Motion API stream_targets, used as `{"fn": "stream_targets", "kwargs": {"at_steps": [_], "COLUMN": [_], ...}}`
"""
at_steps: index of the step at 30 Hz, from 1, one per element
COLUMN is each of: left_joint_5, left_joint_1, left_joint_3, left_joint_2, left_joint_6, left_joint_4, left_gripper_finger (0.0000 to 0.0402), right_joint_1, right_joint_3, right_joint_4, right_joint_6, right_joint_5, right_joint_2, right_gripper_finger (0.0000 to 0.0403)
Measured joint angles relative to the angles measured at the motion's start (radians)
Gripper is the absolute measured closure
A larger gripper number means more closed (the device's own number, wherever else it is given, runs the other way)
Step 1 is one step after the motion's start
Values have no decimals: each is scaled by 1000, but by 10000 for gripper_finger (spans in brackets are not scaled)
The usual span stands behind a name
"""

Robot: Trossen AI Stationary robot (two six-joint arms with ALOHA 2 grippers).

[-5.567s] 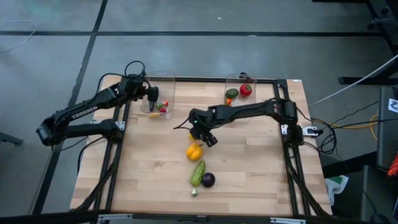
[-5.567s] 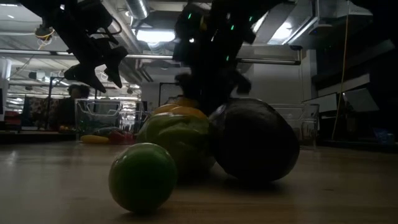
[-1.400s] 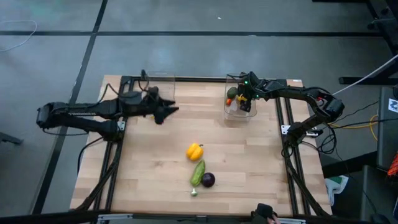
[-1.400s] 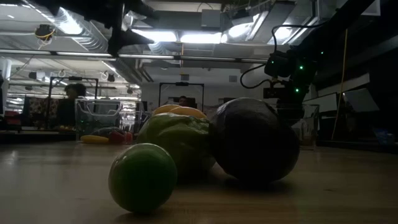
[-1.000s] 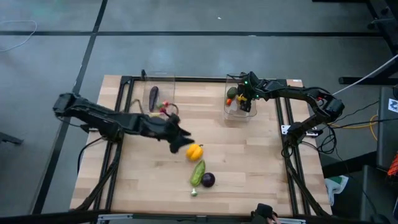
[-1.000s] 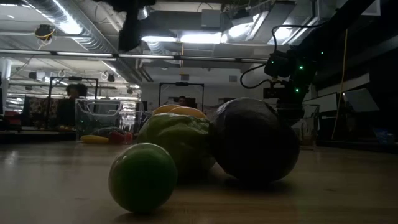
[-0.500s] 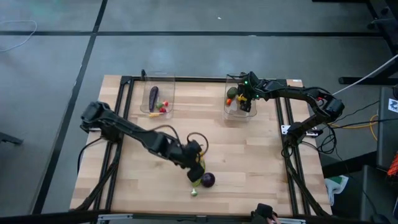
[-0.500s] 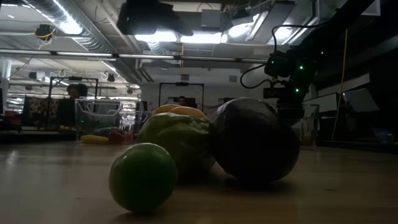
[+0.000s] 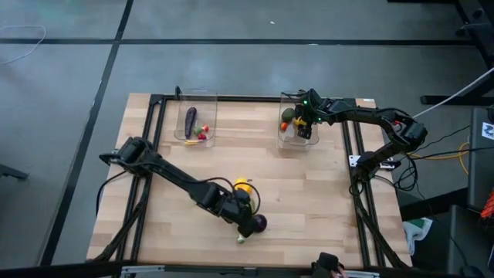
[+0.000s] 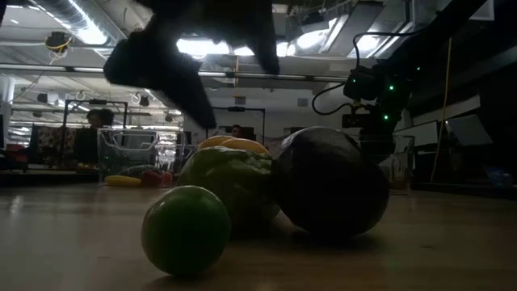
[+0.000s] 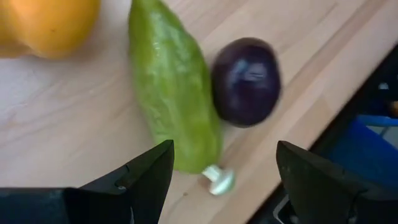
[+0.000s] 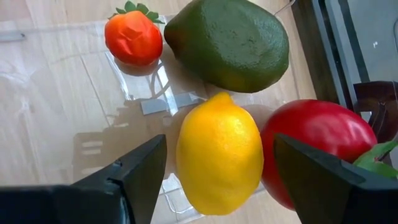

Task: Sort produce into baskets
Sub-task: Put the green cucumber into the left transparent bin

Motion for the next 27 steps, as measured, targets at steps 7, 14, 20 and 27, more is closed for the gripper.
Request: {"fn": "stream_targets", "kwargs": {"at_steps": [7, 14, 20, 27], "left_joint_5": [11, 13, 13, 13], "left_joint_1": [0, 0, -2, -2], "left_joint_3": [0, 0, 0, 0], "left_joint_2": [51, 79, 103, 130], "left_joint_6": [-5, -5, -2, -5], "left_joint_4": [2, 11, 23, 20], "left_gripper_finger": [125, 125, 125, 125], "right_joint_1": [0, 0, 0, 0], "right_joint_3": [0, 0, 0, 0], "right_joint_4": [0, 0, 6, 6], "right_joint_6": [0, 0, 0, 0], "right_joint_5": [0, -20, -53, -53], "right_joint_2": [0, 0, 0, 0], "right_gripper_finger": [111, 111, 111, 111]}}
